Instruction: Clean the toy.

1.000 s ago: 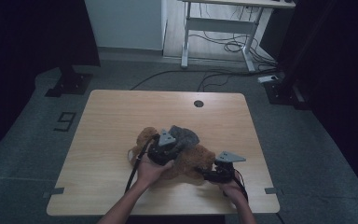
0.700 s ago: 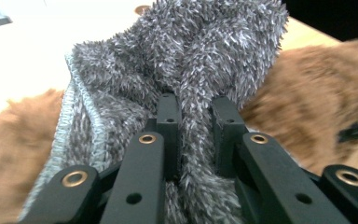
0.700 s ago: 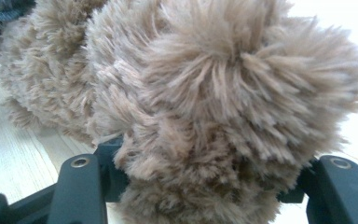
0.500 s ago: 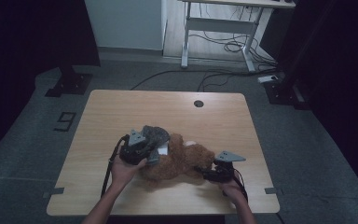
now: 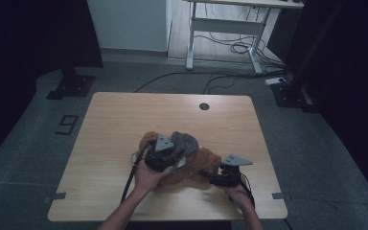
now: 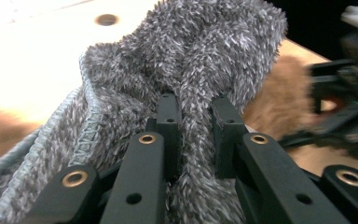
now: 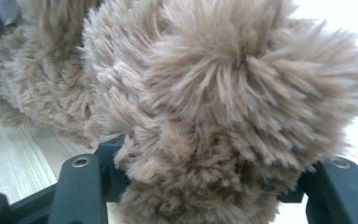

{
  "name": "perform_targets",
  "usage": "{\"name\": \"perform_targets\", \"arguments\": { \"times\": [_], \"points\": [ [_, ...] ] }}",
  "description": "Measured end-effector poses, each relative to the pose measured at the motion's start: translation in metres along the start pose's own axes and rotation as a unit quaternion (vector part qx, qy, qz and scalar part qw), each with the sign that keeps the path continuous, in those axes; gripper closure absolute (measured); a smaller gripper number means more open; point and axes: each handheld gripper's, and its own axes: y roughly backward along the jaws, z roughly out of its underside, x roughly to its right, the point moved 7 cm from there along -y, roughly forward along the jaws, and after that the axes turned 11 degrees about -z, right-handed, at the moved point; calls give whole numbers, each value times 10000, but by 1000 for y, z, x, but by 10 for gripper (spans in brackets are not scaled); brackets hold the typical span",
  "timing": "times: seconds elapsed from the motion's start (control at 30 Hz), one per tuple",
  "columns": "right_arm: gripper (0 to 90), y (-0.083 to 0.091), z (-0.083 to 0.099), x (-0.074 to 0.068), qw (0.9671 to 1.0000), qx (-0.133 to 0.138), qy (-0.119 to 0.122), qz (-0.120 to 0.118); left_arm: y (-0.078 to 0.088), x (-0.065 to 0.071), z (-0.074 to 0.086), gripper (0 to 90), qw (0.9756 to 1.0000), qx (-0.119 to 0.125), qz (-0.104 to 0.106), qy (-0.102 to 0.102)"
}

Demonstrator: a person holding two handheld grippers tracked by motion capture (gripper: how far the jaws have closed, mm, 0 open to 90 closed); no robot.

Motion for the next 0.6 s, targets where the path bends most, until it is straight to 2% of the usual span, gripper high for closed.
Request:
{"name": "perform_targets", "arguments": {
  "times": [0.03,0.07,0.17,0.2,0.23,0.27,0.3,0.33,0.4,0.53,0.57,0.6],
  "points": [
    [376,0,0,0,10000,0,0,-1,-4,5,0,764,9998,5,-109,-150],
    [376,1,1,1,10000,-18,-19,10,-8,8,-1,764,9996,39,-189,-210],
    [376,1,1,2,10000,-4,-39,-6,-8,2,1,764,9999,32,-130,-106],
    [376,0,1,1,10000,-7,-13,-1,-6,-8,5,764,9997,-18,-221,-103],
    [376,0,1,1,10000,-7,-13,-1,-6,-8,5,764,9997,-18,-221,-103],
    [376,0,0,0,10000,-6,3,2,-1,-21,11,764,9994,-3,-335,-91],
    [376,0,0,0,10000,-6,3,2,-1,-21,11,764,9994,-3,-335,-91],
    [376,0,0,0,10000,-13,14,-2,3,-27,14,764,9992,23,-394,-74],
    [376,0,0,0,10000,-17,13,-9,14,-42,20,763,9981,74,-607,-75],
    [376,-1,-1,0,10000,10,-21,-8,30,-73,32,763,9965,28,-824,131],
    [376,-1,-1,1,10000,11,-29,0,42,-80,27,763,9957,183,-893,181],
    [376,-1,-1,1,10000,11,-29,0,42,-80,27,764,9957,183,-893,181]
  ]
}}
